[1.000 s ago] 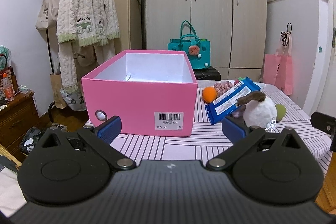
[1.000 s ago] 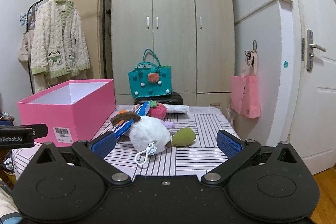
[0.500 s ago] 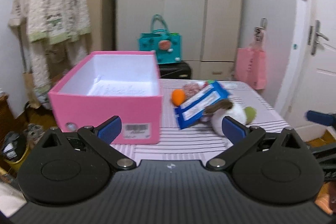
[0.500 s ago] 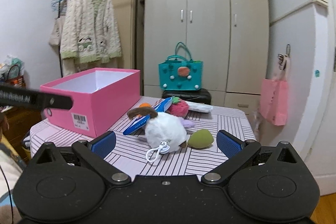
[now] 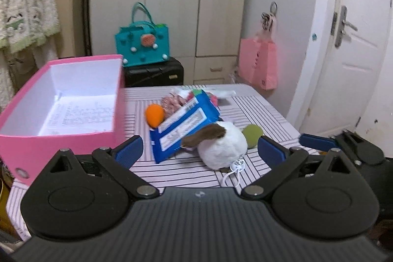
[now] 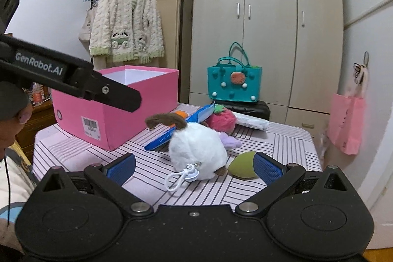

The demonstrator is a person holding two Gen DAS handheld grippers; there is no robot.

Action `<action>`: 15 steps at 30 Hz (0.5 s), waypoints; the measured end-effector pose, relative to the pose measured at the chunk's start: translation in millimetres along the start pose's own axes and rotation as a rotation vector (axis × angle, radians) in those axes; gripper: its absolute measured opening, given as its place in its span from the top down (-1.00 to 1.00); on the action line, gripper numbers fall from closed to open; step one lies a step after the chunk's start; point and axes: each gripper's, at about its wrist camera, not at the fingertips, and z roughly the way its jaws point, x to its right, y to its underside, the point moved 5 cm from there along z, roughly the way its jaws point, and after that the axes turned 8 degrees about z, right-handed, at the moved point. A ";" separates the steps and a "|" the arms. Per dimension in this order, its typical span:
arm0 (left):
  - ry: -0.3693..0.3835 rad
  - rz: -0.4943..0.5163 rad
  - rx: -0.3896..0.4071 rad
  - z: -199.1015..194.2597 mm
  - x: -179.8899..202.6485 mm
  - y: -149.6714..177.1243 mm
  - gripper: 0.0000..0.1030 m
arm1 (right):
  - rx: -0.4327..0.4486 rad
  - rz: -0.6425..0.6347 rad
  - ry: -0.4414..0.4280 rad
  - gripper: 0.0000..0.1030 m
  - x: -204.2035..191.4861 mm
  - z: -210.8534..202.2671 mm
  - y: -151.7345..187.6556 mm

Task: Organize soft objects
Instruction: 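Close the left gripper on the white plush toy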

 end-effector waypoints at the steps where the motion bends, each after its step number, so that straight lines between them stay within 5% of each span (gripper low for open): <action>1: 0.003 0.004 -0.008 6.7 2.0 0.3 -0.95 | -0.007 -0.001 -0.002 -1.00 1.7 5.4 1.5; 11: 0.112 -0.057 -0.085 63.0 6.1 9.1 -0.76 | -0.100 -0.037 -0.032 -0.98 6.6 55.8 15.9; 15: 0.139 -0.106 -0.122 82.8 0.8 14.3 -0.59 | -0.098 -0.042 -0.051 -0.80 9.3 65.8 12.4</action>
